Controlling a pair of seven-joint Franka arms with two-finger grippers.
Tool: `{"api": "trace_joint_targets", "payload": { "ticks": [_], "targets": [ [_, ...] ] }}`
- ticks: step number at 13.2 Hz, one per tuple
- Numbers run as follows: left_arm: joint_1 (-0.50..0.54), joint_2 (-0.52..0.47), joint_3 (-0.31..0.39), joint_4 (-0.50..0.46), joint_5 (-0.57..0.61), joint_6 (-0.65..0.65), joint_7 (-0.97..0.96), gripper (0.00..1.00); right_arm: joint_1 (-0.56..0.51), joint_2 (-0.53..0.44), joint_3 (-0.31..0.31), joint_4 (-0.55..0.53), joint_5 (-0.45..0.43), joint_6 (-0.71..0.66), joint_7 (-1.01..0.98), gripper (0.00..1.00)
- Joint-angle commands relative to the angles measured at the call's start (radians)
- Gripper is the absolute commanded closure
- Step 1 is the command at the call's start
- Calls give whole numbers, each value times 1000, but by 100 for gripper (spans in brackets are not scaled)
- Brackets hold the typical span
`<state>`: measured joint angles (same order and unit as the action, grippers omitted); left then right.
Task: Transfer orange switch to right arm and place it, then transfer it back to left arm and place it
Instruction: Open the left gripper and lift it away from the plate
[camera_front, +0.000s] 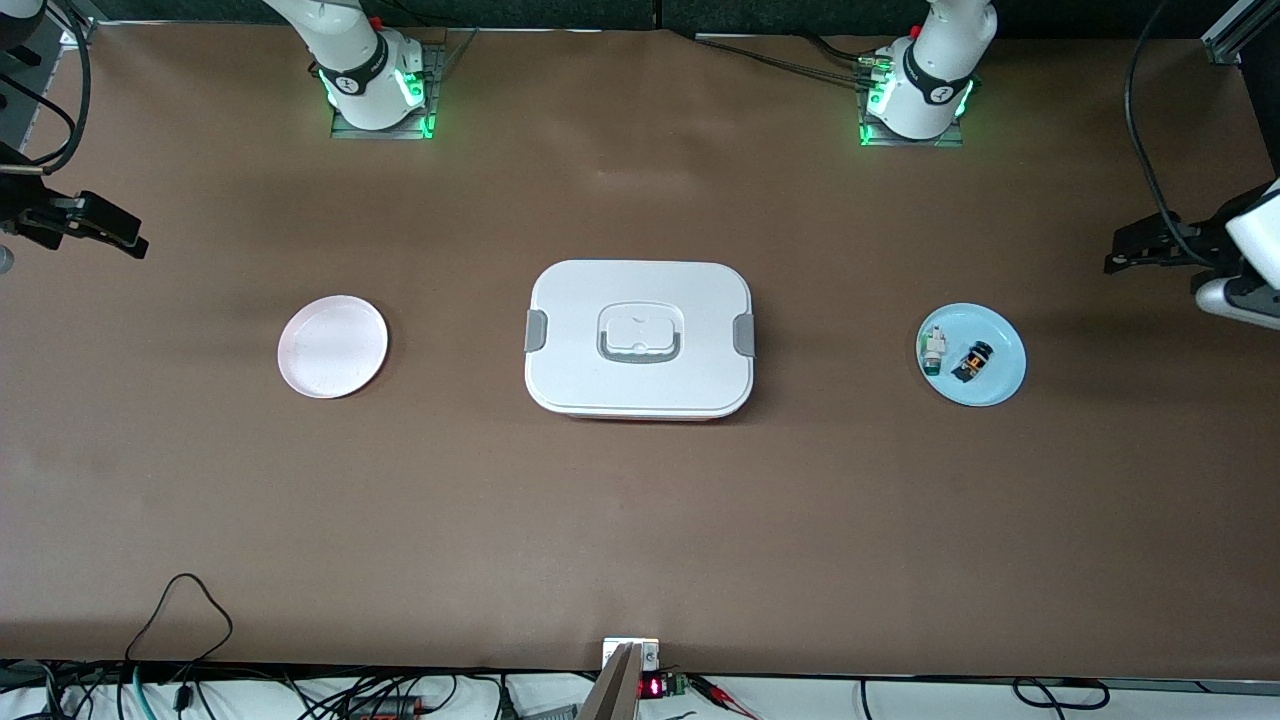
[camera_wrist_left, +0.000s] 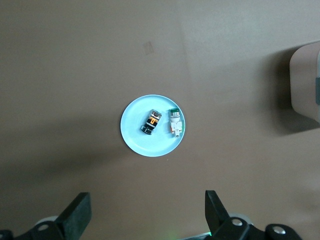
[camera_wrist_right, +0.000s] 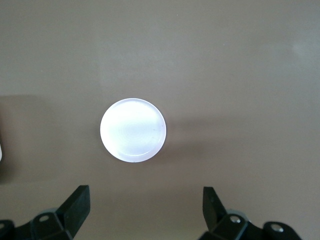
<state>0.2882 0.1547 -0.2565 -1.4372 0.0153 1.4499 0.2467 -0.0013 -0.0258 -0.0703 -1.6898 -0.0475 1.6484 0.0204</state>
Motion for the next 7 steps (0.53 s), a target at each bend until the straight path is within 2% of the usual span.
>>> {"api": "trace_joint_targets", "payload": {
  "ticks": [1,3,5,7],
  "targets": [
    [0,6,-23,26,-23,-19,-27,0,0,6,0,35,11,-30,-11,0],
    [-82,-30,14,21,-18,-16,-39,0,0,4,0,35,11,-30,-11,0],
    [-212,-44,142,21,-20,-20,-82,0,0,4,0,35,9,-32,-11,0],
    [-306,-53,229,21,-18,-20,-92,0,0,4,0,35,9,-42,-13,0]
  ]
}}
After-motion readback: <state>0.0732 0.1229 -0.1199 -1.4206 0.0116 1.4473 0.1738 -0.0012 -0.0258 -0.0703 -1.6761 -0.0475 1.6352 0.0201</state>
